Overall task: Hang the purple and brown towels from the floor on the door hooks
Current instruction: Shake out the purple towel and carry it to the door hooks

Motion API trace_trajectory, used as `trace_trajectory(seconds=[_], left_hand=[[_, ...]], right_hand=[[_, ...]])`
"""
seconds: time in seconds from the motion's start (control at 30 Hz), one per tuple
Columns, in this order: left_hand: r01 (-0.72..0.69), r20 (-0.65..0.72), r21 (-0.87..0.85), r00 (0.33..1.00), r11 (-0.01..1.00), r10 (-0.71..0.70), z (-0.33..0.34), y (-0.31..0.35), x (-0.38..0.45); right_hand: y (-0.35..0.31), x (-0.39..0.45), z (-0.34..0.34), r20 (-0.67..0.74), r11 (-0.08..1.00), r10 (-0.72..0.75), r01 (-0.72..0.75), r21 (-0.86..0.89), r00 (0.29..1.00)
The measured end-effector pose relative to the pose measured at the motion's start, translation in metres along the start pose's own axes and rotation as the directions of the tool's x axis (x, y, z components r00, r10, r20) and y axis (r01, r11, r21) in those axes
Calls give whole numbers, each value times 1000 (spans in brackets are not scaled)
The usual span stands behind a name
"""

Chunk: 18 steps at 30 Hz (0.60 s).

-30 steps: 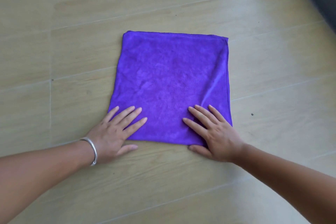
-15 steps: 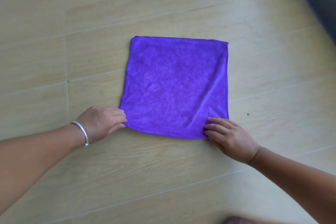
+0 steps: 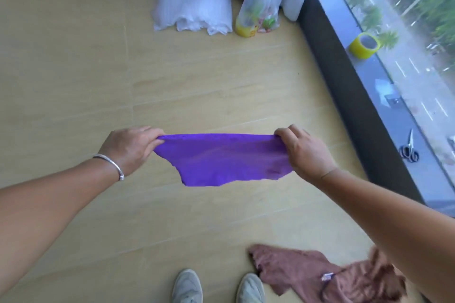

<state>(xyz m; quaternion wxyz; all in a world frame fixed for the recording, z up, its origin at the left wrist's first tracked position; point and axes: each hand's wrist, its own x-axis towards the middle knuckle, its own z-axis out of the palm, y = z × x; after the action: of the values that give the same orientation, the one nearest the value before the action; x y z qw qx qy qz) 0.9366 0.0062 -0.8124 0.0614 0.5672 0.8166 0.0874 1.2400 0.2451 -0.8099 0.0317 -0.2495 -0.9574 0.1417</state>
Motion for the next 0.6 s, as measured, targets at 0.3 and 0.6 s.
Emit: trace_trajectory(seconds=[0.3,0.6], left_hand=[[105,-14,0,994,995,-105,-286,60,-47],[-118,125,147,987,982,99,-450,96,-125]], right_hand=[[-112,-36,-298,69,965,-259,261,-21,963],[-220,-59,-428,111,957,-212,230,-178,971]])
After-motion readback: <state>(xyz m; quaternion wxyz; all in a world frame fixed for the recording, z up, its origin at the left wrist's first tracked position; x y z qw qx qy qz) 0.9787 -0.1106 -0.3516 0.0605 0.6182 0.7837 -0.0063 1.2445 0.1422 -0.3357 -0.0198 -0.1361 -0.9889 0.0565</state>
